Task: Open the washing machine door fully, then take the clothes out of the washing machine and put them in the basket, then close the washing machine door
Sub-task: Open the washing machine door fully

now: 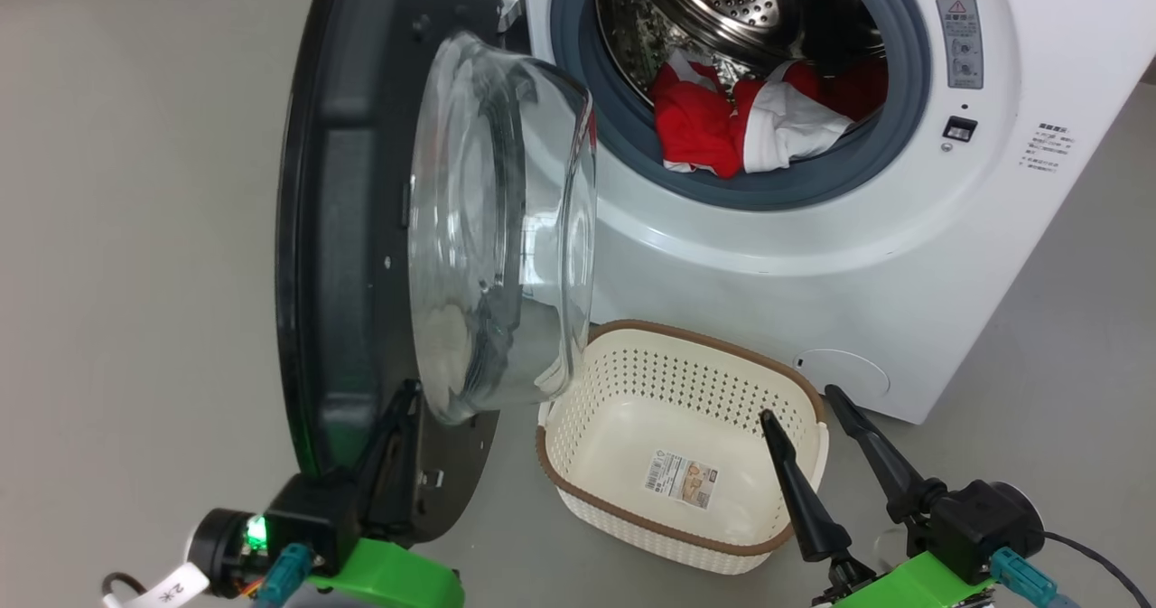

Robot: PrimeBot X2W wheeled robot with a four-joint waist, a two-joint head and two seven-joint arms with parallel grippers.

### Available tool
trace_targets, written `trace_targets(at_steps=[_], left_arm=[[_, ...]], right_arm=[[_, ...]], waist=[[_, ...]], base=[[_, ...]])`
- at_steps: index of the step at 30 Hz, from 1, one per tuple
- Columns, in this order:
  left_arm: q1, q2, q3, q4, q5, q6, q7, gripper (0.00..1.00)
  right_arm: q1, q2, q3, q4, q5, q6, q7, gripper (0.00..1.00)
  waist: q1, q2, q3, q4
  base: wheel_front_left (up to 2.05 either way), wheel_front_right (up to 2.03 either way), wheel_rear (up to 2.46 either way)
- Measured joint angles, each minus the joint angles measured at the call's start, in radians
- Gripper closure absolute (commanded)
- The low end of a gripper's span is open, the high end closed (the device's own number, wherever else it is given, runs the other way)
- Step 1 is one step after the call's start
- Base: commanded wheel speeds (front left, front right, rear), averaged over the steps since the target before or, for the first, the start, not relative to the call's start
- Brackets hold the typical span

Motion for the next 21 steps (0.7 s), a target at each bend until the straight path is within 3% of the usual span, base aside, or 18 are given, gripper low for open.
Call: trace_targets(at_steps=[21], left_arm=[[0.005, 0.049, 0.100, 0.051, -0.045, 0.035, -0.037, 1.00]], right_arm=[[0.000, 0.000, 0.012, -0.004, -0.012, 0.000, 0.002, 0.00]], waist=[[0.0000, 0.0000, 0.018, 0.046]], base=[[0.00, 0.00, 0.00]])
